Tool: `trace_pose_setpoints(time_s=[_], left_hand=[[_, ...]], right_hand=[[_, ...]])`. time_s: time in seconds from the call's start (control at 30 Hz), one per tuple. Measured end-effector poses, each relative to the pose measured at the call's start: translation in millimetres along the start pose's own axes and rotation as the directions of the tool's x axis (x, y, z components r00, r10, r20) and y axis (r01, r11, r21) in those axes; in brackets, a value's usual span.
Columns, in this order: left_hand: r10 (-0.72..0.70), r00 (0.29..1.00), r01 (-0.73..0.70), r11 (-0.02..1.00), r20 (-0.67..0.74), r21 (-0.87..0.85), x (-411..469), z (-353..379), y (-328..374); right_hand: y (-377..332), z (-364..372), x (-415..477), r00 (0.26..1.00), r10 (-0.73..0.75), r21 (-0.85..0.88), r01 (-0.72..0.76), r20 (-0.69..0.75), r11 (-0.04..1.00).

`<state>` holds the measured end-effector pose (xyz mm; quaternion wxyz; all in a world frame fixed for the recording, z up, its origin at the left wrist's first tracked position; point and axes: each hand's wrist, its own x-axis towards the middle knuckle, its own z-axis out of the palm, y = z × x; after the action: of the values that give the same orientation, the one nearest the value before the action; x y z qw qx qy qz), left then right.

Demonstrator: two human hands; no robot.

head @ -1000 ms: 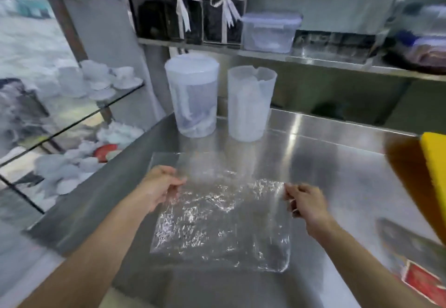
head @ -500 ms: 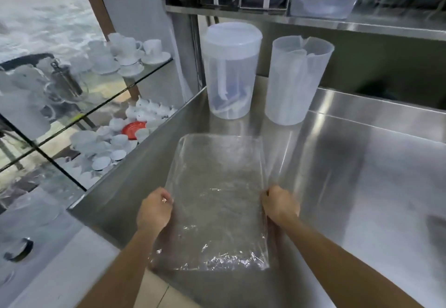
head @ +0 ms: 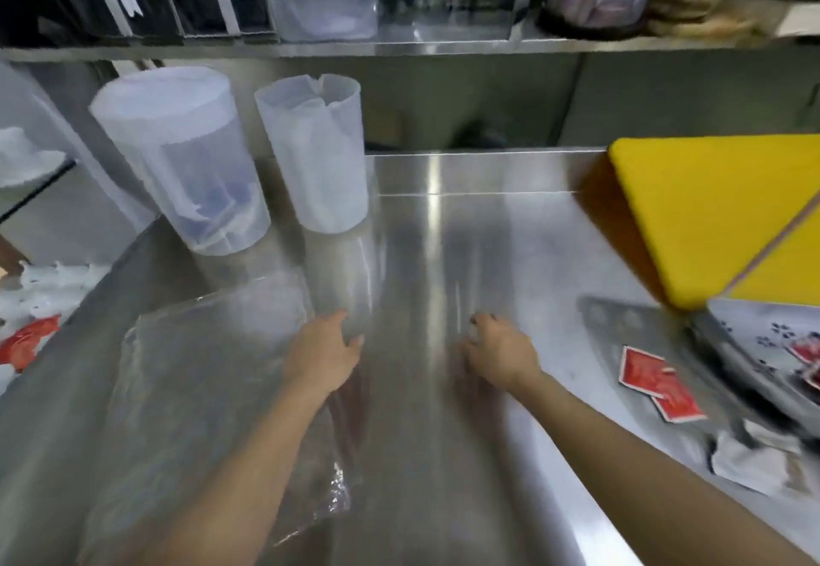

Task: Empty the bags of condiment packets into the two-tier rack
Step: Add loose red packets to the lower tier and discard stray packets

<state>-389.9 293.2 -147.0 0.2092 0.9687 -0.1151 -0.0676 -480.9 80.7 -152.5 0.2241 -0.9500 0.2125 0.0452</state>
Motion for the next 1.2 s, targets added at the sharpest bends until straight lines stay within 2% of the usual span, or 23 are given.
trace_pose_setpoints(time_s=[0.13, 0.3, 0.43, 0.5, 0.67, 0.8, 0.93, 1.03, 1.07, 1.17, 1.2], left_hand=[[0.207, 0.97, -0.208, 0.978, 0.126, -0.008, 0, 54, 86], [0.433, 0.88, -0.453, 0.888, 0.193, 0.077, -17, 107, 169], [0.524, 0.815, -0.545, 0.838, 0.247, 0.022, -42, 150, 204], [0.555, 0.796, -0.587, 0.806, 0.24, 0.081, -55, 171, 207], [0.6, 0.792, -0.611, 0.772, 0.116, 0.175, -65, 192, 201], [0.603, 0.79, -0.612, 0.766, 0.109, 0.198, -65, 193, 200], [0.6, 0.792, -0.61, 0.774, 0.114, 0.168, -66, 193, 199], [0.593, 0.796, -0.605, 0.776, 0.12, 0.178, -66, 193, 199], [0.592, 0.797, -0.604, 0.777, 0.118, 0.178, -66, 193, 199], [0.595, 0.795, -0.606, 0.775, 0.117, 0.181, -66, 191, 200], [0.598, 0.793, -0.609, 0.771, 0.119, 0.186, -67, 190, 200]], right_hand=[[78, -29, -26, 0.987, 0.078, -0.038, -0.084, -0.137, 0.996], [157, -44, -66, 0.935, 0.248, -0.006, -0.258, -0.253, 0.966], [204, -36, -92, 0.934, 0.306, 0.008, -0.31, -0.183, 0.951], [216, -29, -100, 0.938, 0.307, 0.0, -0.311, -0.162, 0.95], [217, -18, -106, 0.935, 0.253, -0.146, -0.294, -0.249, 0.945], [212, -23, -106, 0.932, 0.22, -0.19, -0.28, -0.288, 0.941], [206, -35, -101, 0.903, 0.363, -0.001, -0.373, -0.229, 0.928], [203, -38, -99, 0.866, 0.444, -0.066, -0.469, -0.23, 0.881], [202, -39, -98, 0.844, 0.492, -0.038, -0.51, -0.215, 0.859], [204, -49, -91, 0.762, 0.642, 0.225, -0.613, -0.086, 0.757], [206, -56, -89, 0.757, 0.653, 0.284, -0.622, -0.02, 0.73]])
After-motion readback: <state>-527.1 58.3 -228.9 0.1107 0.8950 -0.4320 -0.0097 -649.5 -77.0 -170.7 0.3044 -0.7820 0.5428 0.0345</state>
